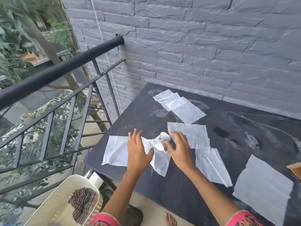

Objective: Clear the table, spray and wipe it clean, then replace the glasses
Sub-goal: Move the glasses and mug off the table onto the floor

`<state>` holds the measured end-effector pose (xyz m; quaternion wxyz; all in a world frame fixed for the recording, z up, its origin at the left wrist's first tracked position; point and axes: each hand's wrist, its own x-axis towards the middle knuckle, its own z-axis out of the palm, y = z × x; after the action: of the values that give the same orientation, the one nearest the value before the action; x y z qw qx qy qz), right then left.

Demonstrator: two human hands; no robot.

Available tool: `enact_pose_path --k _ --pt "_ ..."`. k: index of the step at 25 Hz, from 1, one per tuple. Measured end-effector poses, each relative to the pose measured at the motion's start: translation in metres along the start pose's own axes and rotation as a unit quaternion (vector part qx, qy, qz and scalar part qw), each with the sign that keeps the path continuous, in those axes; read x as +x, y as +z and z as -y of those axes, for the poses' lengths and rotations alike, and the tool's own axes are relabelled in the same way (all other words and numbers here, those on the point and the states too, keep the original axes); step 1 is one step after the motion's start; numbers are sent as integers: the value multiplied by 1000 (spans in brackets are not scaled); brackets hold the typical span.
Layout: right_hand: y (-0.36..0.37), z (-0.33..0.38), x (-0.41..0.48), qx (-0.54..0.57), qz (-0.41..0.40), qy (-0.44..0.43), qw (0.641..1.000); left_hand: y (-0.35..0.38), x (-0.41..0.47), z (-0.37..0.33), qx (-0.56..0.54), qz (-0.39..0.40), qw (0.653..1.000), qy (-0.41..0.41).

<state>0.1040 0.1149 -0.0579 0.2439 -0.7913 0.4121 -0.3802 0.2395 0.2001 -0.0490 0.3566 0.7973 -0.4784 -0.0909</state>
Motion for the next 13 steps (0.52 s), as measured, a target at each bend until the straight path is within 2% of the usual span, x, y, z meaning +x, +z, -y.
enact_pose_path --k 3,6,13 --pt "13 -43 -1 -49 85 29 995 41 13 8 -21 68 997 -43" --pt "24 -62 -6 -87 142 23 986 66 19 8 -62 99 988 -104" --pt "41 -74 -2 -131 152 4 980 91 30 11 -66 72 982 -161"
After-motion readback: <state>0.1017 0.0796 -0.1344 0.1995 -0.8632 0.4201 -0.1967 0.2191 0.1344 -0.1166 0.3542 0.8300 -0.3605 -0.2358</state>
